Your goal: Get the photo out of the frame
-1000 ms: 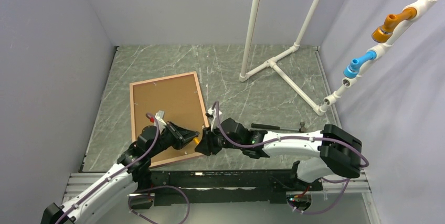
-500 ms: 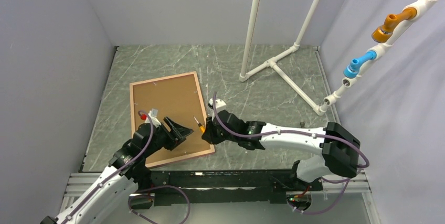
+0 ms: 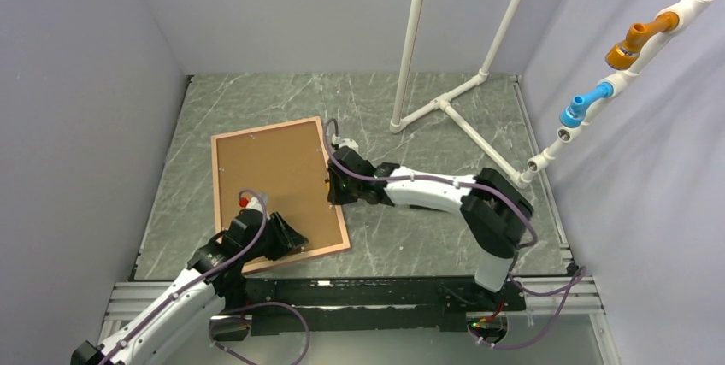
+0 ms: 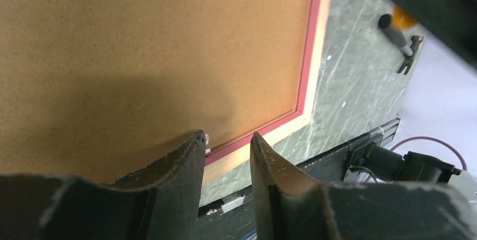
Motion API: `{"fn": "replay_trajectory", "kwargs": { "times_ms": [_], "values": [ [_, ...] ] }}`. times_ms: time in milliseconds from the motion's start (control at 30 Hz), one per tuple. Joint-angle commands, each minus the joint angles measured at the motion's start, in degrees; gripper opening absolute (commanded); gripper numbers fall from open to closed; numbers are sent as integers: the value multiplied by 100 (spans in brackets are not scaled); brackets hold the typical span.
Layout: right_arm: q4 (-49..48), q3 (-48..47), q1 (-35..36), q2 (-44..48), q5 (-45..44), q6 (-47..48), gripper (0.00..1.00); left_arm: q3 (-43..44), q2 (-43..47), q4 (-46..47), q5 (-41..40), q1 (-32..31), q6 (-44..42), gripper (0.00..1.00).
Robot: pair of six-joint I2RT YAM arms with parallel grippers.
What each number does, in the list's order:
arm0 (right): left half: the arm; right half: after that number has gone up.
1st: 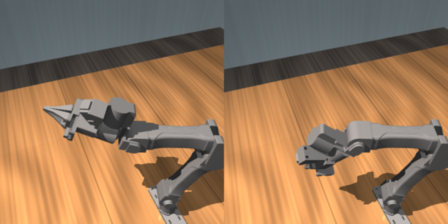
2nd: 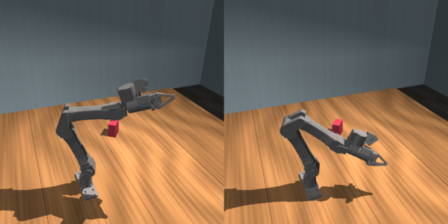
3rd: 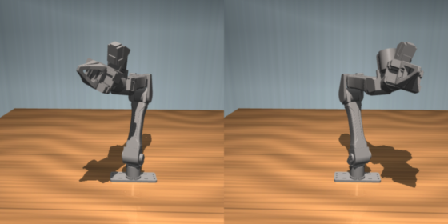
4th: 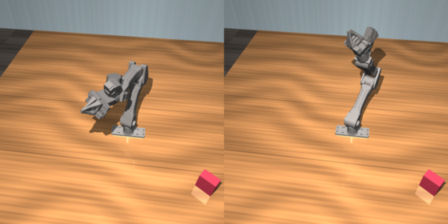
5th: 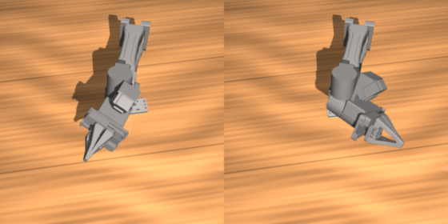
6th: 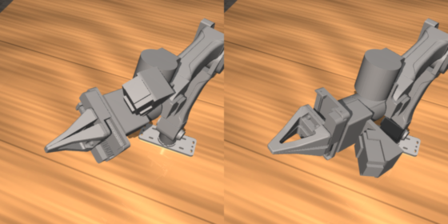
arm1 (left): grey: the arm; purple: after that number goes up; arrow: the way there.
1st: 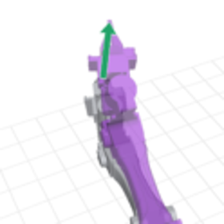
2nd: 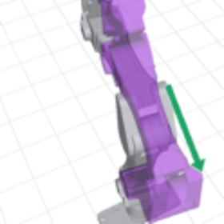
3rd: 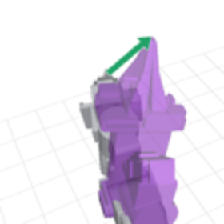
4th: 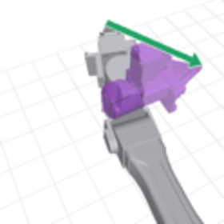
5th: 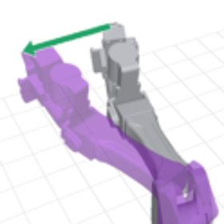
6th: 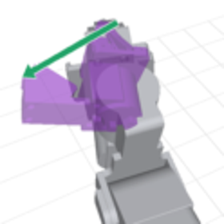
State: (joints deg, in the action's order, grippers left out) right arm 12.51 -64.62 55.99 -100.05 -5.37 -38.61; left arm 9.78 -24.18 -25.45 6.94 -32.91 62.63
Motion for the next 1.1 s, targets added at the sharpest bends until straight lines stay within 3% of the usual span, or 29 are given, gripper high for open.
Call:
{"fn": "replay_trajectory", "kwargs": {
  "times_ms": [0,433,700,1067],
  "values": [
    [423,-878,-193,-552,110,-99,0,-185,-124,619,310,15,-97,37],
    [1465,-2195,-504,-1761,-184,-989,0,-594,-64,993,638,18,-42,25],
    [1791,-2631,-627,-2089,-231,-1204,0,-443,93,1011,1051,16,-289,26],
    [2117,-3419,-698,-2675,-200,-1232,0,-886,6,1157,1208,13,-208,23]
  ]
}}
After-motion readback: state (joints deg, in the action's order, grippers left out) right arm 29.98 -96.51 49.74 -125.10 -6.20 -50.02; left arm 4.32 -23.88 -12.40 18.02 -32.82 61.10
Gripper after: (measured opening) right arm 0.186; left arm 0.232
